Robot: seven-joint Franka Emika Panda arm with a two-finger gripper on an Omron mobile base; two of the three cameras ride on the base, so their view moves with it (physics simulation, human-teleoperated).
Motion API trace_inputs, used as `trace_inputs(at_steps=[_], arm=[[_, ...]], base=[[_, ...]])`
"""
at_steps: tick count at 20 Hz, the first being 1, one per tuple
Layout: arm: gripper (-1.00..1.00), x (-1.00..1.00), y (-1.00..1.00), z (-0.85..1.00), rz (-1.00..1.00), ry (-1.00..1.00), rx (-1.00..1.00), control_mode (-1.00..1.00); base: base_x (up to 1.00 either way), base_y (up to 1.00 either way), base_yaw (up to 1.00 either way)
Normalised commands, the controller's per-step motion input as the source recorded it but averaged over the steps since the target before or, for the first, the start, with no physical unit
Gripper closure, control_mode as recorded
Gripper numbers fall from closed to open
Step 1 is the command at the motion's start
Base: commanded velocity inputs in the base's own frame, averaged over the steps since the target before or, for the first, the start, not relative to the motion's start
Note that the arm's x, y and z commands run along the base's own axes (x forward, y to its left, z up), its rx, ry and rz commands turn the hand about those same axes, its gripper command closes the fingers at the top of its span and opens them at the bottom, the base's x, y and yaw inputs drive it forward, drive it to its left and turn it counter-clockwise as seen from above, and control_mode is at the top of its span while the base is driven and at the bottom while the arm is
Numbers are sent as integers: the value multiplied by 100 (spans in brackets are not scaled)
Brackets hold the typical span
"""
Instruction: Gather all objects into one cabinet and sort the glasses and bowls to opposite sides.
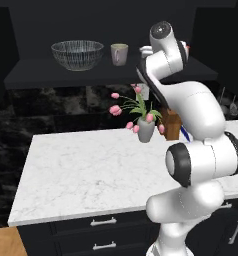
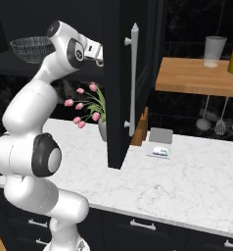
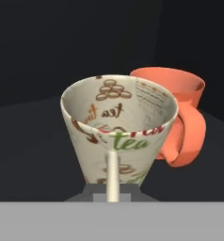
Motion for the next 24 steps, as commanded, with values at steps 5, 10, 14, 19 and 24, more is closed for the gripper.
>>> trace_inputs(at_steps=[5,10,14,19,24], arm=[[100,33,0,-7,-5,0,0,-100],[100,28,0,-3,-4,0,0,-100],[100,10,0,-6,-3,0,0,-100],[-100,0,-2,-2,-3,0,0,-100],[-100,0,-1,0,-3,0,0,-100]], base=[[0,0,0],[0,0,0],[0,0,0],[0,0,0],[0,0,0]])
